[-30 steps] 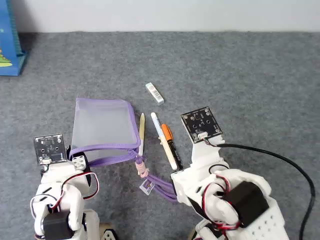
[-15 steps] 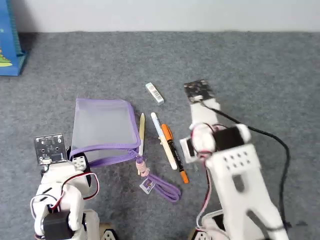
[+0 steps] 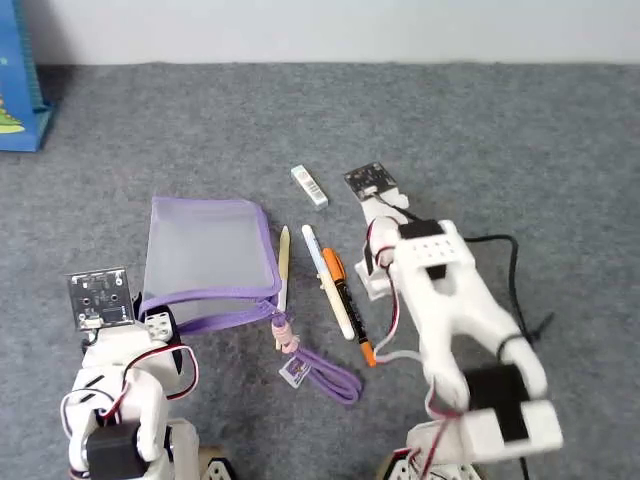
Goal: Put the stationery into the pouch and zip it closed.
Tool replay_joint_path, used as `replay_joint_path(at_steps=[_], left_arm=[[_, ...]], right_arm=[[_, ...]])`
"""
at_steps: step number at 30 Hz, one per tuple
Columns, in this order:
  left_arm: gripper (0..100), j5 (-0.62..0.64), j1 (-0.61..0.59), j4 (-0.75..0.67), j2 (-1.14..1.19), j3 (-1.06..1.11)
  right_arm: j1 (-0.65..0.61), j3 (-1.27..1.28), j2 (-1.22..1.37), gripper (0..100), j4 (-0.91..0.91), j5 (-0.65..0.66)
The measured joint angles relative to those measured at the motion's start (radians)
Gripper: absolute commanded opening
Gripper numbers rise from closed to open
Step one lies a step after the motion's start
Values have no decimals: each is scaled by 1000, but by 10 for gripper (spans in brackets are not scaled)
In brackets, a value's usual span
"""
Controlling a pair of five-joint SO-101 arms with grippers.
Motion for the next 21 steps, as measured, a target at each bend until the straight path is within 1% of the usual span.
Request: replay_joint_path(at_steps=[2,6,11,14,16,17,21], left_arm=[[10,0,0,0,0,0],[10,0,0,0,0,0],[11,0,0,0,-5,6],[11,0,0,0,-5,6],[11,0,0,0,-5,6],[11,0,0,0,-5,6],[11,0,0,0,-5,6]], right_arm=[[17,-52,77,326,-3,3],[32,-143,196,203,-3,3],[37,-219,258,114,-3,3],[40,-245,279,0,-3,3],[43,-256,281,23,-5,3],[43,-256,281,8,-5,3],[49,-230,235,7,40,41]])
